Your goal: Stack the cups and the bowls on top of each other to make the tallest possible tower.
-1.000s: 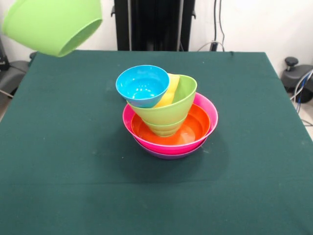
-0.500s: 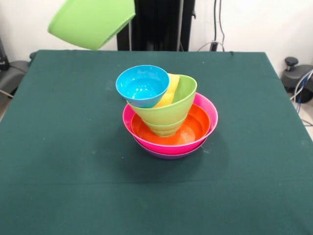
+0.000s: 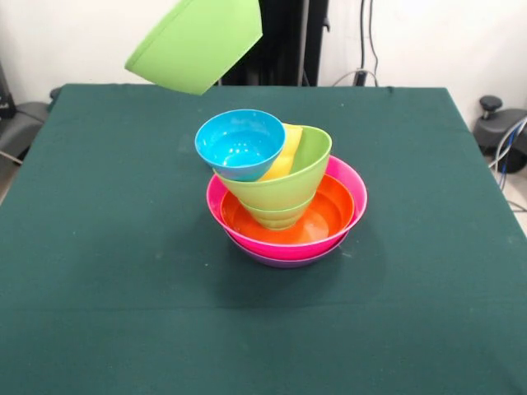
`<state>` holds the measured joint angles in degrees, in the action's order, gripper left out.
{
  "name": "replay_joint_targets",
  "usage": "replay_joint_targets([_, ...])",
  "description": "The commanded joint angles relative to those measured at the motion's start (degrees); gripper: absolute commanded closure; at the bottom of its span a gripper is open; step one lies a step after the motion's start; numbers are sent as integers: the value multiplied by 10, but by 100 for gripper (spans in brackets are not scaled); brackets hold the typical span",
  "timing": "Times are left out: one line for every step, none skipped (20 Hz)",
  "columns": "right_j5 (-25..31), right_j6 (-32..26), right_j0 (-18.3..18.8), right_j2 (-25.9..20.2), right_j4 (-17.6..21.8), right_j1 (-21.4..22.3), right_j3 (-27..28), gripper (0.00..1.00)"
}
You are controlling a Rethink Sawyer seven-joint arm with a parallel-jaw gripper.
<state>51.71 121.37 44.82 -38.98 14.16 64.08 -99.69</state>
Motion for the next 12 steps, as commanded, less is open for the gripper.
replay_joint_targets([-38, -1, -19, 21, 13, -14, -63, 100])
replay_joint_targets([-43, 1, -19, 22, 14, -14, -67, 100])
replay_joint_targets([-49, 3, -20, 23, 16, -14, -72, 100])
replay_joint_targets([-54, 5, -21, 24, 16, -12, -76, 100])
replay_joint_targets([-56, 5, -21, 24, 15, -11, -81, 100])
replay_joint_targets([-59, 5, -20, 24, 13, -8, -86, 100])
replay_joint_targets([-60, 3, -17, 22, 9, -2, -91, 100])
replay_joint_targets([-58, 0, -16, 21, 5, 2, -94, 100])
replay_joint_targets([-56, -3, -14, 20, 2, 6, -97, 100])
replay_joint_targets([-58, -4, -13, 20, 1, 7, -101, 100])
replay_joint_targets([-62, -2, -14, 21, 4, 9, -106, 100])
replay_joint_targets([-70, -1, -14, 21, 4, 11, -114, 100])
